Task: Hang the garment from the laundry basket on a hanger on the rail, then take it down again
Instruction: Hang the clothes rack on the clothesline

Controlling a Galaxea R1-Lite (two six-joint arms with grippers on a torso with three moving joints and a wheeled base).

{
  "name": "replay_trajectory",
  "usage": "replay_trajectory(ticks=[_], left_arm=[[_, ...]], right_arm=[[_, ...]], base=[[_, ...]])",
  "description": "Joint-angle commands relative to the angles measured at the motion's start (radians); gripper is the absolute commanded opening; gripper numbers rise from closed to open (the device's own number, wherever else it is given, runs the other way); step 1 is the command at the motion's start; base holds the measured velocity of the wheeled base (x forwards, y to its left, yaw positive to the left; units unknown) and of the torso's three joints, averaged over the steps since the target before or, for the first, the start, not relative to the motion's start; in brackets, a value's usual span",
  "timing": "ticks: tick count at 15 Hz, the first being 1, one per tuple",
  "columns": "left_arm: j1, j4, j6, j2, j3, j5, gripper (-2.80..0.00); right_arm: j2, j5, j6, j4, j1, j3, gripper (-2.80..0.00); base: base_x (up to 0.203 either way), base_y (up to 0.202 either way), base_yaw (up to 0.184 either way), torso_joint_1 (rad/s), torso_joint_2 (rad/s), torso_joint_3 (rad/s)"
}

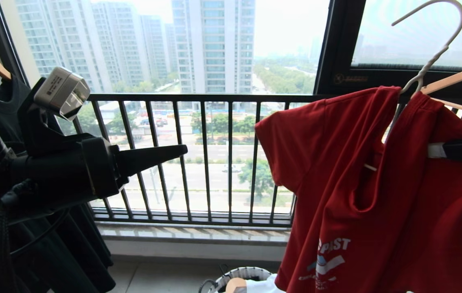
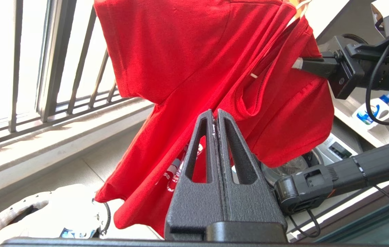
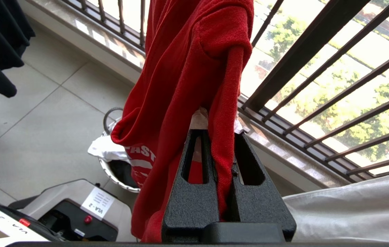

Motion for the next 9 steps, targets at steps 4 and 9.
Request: replay_trajectory(ticks=[4, 9], left_arm=[[-0.063, -0.001, -0.006, 0.008, -0.005, -0.001, -2.8], [-0.064, -0.001, -0.006, 0.006, -0.002, -0.001, -2.8]], right_arm=[[-0.108, -0.005, 0.017, -0.012, -0.004, 0.135, -2.8], [-0.113, -0.049, 0.033, -0.072, -0.004, 0.164, -2.8]], base=[[0.0, 0.0, 0.0, 0.258, -0.56, -0.302], [0.0, 0.0, 0.0, 0.173, -0.38, -0.205]])
